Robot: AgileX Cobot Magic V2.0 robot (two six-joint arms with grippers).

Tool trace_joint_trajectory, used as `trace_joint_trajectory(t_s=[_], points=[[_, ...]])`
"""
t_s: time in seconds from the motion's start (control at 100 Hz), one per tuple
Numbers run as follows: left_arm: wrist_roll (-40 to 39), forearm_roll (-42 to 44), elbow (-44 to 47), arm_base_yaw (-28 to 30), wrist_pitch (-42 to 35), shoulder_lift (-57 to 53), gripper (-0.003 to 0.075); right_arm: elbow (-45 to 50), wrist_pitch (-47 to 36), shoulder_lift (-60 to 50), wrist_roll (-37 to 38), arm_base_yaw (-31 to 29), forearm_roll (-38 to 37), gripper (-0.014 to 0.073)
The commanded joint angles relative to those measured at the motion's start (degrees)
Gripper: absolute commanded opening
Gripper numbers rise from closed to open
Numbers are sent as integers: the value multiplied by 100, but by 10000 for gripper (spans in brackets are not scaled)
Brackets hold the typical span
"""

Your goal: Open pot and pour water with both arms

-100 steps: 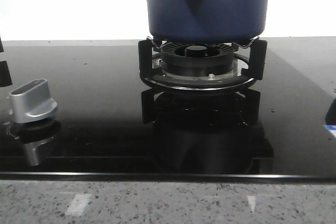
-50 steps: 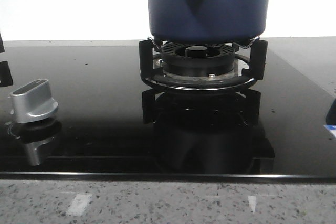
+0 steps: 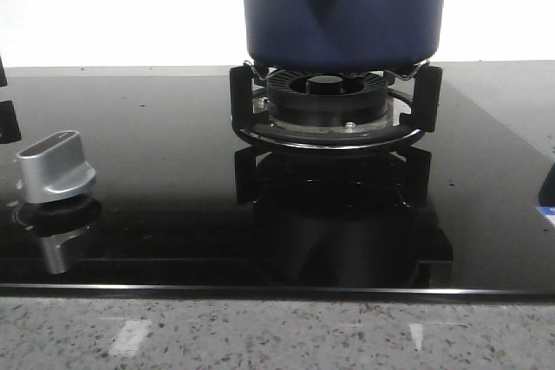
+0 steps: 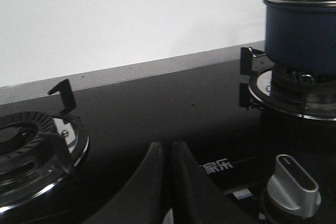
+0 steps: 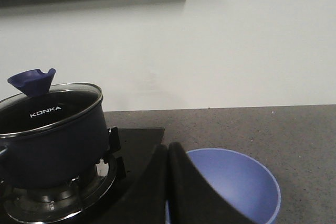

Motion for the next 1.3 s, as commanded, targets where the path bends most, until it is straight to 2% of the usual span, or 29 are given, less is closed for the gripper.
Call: trace_joint_trajectory(t_s=[0.0,0.18,0.38,0.59,1.07,1.29], points=[[-272,126,87,164,-751,-243,-20,-126,-442,74,-28,13,-15,-75],[-687,174,615,470,-880,-731,-20,-126,-442,74,-28,13,-15,-74],[-1486,813,952,521,-853,-756,-20,-126,-442,74,-28,13,-15,-75],[-1486,813,1299,521,-844,-822,-20,-126,-442,74,-28,13,-15,-75],[-1486,761,1300,521,609,-911,-20,-126,-442,74,-28,13,-15,-75],[-1486,728,1300,521,592,-911,-20,-126,-442,74,-28,13,-15,-74]])
